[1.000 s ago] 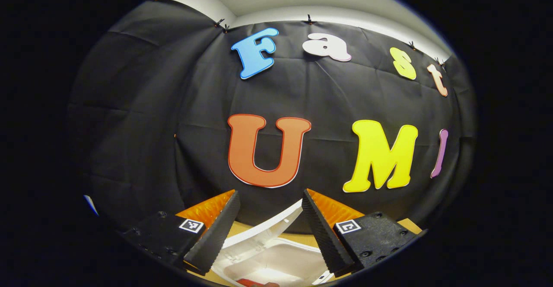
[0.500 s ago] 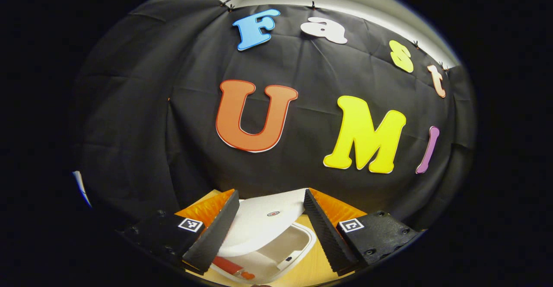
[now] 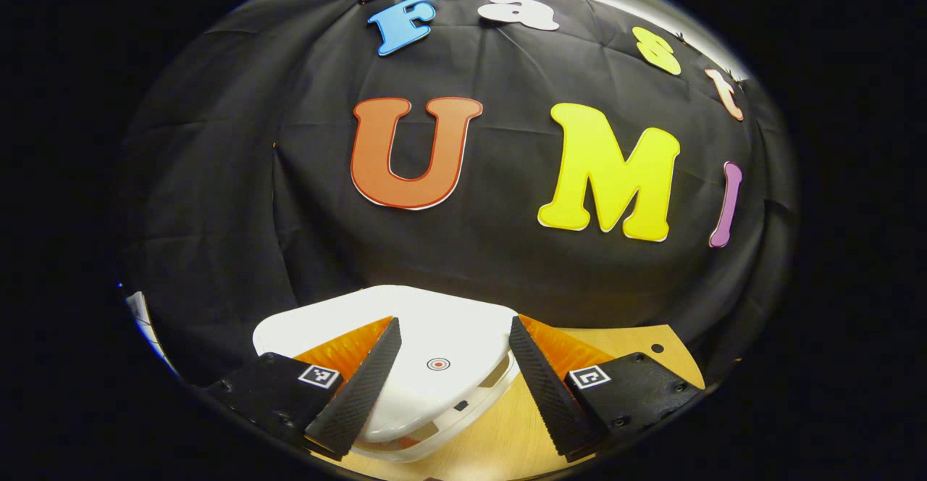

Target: Press the lid of the desktop garbage bin to open it, pick up the crumpled paper on the desktop and throw it into the bin, then pick up the pop can on the desktop and drop it into the bin, and finally close the garbage bin lid.

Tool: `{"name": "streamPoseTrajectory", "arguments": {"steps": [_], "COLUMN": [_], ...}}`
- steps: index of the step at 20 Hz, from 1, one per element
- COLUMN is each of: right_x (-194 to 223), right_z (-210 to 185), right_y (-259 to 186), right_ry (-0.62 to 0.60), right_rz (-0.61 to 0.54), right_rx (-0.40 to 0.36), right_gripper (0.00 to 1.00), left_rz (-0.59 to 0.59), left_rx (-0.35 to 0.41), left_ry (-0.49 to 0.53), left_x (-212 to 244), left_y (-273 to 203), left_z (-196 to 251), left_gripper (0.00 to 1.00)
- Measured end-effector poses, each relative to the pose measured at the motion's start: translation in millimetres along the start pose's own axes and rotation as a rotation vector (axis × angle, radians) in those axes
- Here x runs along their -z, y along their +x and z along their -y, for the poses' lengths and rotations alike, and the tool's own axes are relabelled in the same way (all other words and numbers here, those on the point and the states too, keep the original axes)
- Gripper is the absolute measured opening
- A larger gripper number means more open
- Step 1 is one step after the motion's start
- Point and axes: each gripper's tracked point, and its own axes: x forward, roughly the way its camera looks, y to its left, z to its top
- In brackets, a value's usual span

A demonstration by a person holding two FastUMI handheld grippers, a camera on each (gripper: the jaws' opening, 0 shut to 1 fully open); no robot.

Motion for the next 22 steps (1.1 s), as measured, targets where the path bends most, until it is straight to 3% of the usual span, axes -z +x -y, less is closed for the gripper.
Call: {"name": "streamPoseTrajectory", "arguments": {"steps": [5, 10, 15, 22], "right_x": [1, 5, 5, -2], "right_z": [19, 16, 5, 9], "right_y": [0, -2, -10, -12], "right_ry": [0.023, -0.024, -0.041, -0.015], "right_rz": [-0.003, -0.017, -0.029, -0.022], "right_rx": [0.0, -0.041, -0.135, -0.179], "right_gripper": [0.94, 0.94, 0.94, 0.93], "left_rz": [-0.04, -0.059, -0.075, -0.117], "left_rx": [-0.067, -0.12, -0.115, -0.128], "left_ry": [0.007, 0.111, 0.147, 0.172], "left_x": [17, 27, 29, 37], "left_y": [11, 12, 12, 11], "left_z": [-2, 0, 4, 4], "left_gripper": [0.97, 0.94, 0.95, 0.96]}}
